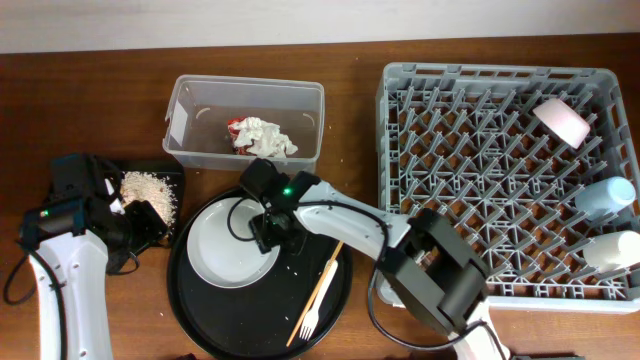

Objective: Sort waste into correct bins and load items into the dishwasher rack
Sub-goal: 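Retract the left arm and grasp the white plate with the right gripper, then carry the white plate into the rack and stand it upright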

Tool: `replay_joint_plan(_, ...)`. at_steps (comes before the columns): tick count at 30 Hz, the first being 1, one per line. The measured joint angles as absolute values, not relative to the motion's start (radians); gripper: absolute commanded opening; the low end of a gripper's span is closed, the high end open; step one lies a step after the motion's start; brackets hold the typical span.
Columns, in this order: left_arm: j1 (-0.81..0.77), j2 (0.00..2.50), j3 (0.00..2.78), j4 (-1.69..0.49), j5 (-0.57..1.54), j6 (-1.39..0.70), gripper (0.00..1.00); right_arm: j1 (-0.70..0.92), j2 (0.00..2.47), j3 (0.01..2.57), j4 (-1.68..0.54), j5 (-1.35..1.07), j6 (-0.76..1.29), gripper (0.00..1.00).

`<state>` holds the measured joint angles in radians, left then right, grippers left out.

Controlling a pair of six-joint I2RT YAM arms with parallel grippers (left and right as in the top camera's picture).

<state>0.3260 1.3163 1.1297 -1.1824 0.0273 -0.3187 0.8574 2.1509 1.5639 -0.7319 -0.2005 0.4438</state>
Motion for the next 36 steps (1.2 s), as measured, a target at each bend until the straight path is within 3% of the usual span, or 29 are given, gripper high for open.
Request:
replay_joint_plan(3,0.326,1.316,1.130,-1.183,0.027,-0.319,0.72,0.866,2.162,1.564,-0.728,-0.172,0.458,0.08)
replay_joint_plan(4,0.326,1.316,1.130,-1.183,0.027,-0.319,0.72,0.870,2.164,1.564,-0.736,-0.161,0.464,0.04)
replay_joint_plan(10,0.326,1.316,1.130,-1.183,0.027,-0.319,0.72,0.872,2.157,1.588,-0.873,-0.096,0.498,0.04)
replay_joint_plan(15,0.326,1.316,1.130,-1.183,0.027,-0.319,0.72,0.826,1.951,1.615,-1.139,0.213,0.515,0.04)
replay_joint_plan(19,0.326,1.316,1.130,-1.183,0.027,-0.319,0.72,0.694,1.630,1.643,-1.232,0.610,0.519,0.04)
replay_joint_plan(24,0.326,1.316,1.130,-1.182,0.027,-0.319,0.72,0.456,1.527,1.646,-1.276,1.017,0.519,0.04)
replay_joint_plan(29,0.326,1.316,1.130,-1.183,0.027,-0.319,0.72,0.214,1.556,1.646,-1.224,1.180,0.519,0.04)
replay_joint_plan(36,0.326,1.316,1.130,-1.182,0.027,-0.321,0.72,0.010,1.678,1.646,-1.166,1.163,0.520,0.04)
